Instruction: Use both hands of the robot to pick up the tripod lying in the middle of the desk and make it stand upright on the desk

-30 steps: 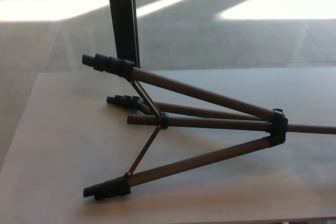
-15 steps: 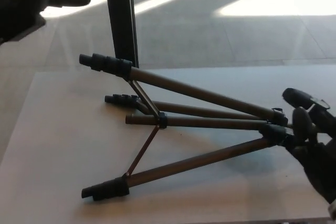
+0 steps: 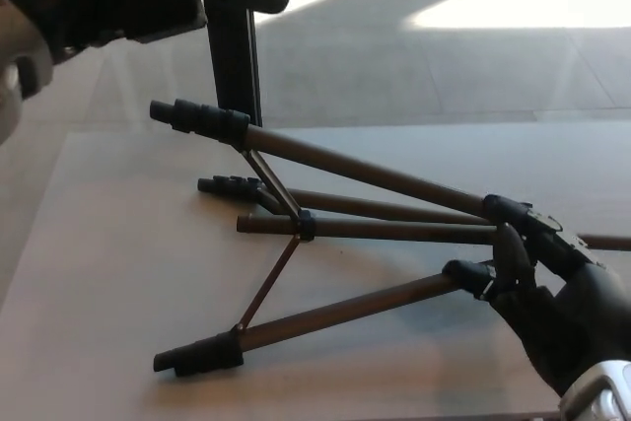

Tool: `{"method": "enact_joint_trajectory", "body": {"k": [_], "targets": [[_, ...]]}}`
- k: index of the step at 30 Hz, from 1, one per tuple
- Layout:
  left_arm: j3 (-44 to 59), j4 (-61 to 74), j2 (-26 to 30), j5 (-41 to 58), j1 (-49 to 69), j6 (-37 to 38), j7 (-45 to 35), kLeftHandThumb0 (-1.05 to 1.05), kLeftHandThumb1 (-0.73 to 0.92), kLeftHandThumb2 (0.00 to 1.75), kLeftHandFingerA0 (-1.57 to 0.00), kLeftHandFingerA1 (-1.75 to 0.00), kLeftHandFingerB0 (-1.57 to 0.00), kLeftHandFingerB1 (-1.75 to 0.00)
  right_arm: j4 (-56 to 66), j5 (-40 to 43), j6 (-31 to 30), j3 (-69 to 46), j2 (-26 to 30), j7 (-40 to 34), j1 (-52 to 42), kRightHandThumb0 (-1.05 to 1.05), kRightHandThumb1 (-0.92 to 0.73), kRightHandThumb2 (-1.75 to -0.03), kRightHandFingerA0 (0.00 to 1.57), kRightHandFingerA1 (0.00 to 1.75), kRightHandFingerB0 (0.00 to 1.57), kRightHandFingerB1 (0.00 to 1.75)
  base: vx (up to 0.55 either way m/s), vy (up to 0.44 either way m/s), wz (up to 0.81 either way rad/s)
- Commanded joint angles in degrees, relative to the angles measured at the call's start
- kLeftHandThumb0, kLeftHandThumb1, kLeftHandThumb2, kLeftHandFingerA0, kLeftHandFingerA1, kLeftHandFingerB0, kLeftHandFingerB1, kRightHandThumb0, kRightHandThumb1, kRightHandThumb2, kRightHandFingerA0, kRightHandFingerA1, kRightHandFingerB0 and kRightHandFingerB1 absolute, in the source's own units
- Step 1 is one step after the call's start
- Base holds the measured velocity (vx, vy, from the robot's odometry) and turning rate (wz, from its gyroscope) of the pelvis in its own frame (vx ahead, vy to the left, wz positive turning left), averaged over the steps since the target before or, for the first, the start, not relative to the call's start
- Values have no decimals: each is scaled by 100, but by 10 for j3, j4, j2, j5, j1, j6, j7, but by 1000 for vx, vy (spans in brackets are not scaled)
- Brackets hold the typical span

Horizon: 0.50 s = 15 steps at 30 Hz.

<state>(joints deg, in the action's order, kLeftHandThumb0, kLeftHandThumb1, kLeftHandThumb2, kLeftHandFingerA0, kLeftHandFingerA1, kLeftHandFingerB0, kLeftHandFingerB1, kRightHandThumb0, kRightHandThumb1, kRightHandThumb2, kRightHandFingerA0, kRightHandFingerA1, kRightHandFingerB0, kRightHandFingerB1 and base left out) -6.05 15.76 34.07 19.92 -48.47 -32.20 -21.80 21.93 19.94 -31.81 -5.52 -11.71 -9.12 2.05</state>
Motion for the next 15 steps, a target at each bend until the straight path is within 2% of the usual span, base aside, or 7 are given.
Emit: {"method": "enact_joint_trajectory", "body": {"k": [1,2,3,5,11,13,15], "targets": [[-104,-2,53,-139,-15,41,-46,-66,52,95,-39,-65,-24,-50,-7,-17,30,6,-13,-14,-24,-57,-58,-101,71,93,57,70,0,0,0],[-109,-2,56,-144,-16,42,-47,-66,52,95,-39,-65,-24,-50,-7,-18,31,6,-13,-15,-24,-57,-58,-101,71,93,57,70,0,0,0],[-176,-8,77,-203,-37,57,-75,-72,63,59,-23,-49,-30,-36,0,-8,21,0,-25,-26,-27,-58,-69,-60,67,98,62,61,0,0,0],[-270,-22,83,-300,-73,79,-94,-73,64,60,-21,-48,-30,-35,9,0,16,1,-34,-29,-42,-63,-69,-61,70,99,63,62,0,0,0],[-386,-83,28,-399,-104,86,-60,-77,64,60,-13,-49,-24,-32,31,0,35,32,-40,-13,-101,-61,-68,-61,69,98,63,62,0,0,0],[-391,-85,28,-399,-106,84,-58,-77,64,60,-13,-49,-24,-32,32,0,35,33,-40,-13,-102,-61,-68,-61,69,98,63,62,0,0,0],[-431,-110,6,-432,-116,83,-45,-87,68,60,-5,-48,-15,-35,36,0,36,39,-40,-13,-114,-58,-70,-61,66,98,63,60,0,0,0]]}}
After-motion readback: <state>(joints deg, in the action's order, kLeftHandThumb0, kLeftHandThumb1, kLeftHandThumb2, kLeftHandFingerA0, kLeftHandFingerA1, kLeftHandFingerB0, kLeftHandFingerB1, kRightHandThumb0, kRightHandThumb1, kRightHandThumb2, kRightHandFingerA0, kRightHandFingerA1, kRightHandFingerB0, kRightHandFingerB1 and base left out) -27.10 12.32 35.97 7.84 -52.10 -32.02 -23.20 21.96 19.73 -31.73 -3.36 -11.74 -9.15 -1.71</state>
